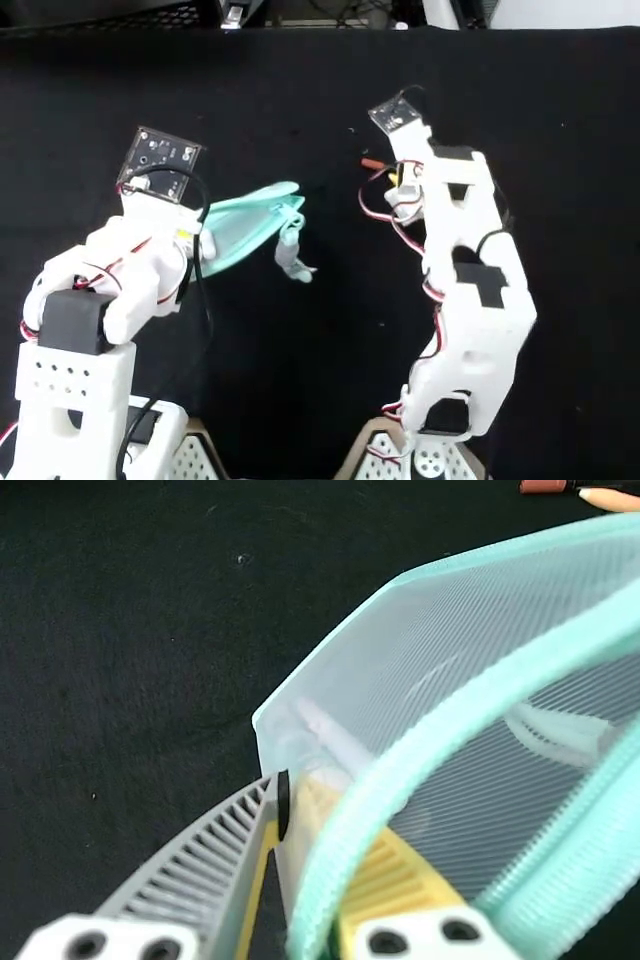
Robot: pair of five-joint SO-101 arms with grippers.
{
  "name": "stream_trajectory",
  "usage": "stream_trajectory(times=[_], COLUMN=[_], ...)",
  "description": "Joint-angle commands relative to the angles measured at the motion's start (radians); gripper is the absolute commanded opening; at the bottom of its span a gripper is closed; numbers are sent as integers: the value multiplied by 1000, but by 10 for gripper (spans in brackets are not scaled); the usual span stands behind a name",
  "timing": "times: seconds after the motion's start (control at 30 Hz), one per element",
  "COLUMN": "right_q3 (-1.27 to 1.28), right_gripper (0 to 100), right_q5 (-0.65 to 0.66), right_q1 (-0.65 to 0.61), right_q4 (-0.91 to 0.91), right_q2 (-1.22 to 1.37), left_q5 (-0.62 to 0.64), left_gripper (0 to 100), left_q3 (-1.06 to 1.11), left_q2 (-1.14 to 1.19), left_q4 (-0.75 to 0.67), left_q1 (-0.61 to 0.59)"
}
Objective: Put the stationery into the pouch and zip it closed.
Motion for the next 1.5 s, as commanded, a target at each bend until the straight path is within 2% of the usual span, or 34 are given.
stream_trajectory(times=[0.0,0.13,0.33,0.6,0.77,0.9,1.07,1.23,1.47], right_q3=[-54,-56,-51,-27,176,432,599,561,390], right_gripper=[151,109,106,74,83,103,182,302,206], right_q5=[8,8,8,8,15,35,35,35,35], right_q1=[12,12,12,-69,-80,-120,-170,-201,-273], right_q4=[-15,-15,2,250,255,158,117,147,146], right_q2=[10,8,7,-87,-265,-429,-565,-607,-479], left_q5=[-18,-21,-21,-23,-23,-23,-23,-23,-23], left_gripper=[30,30,30,30,30,30,30,30,30], left_q3=[73,73,73,73,73,73,73,73,73], left_q2=[78,78,78,78,78,78,78,78,78], left_q4=[-5,-5,-5,-5,-5,-5,-5,-5,-5], left_q1=[-5,-5,-5,-5,-5,-5,-5,-5,-7])
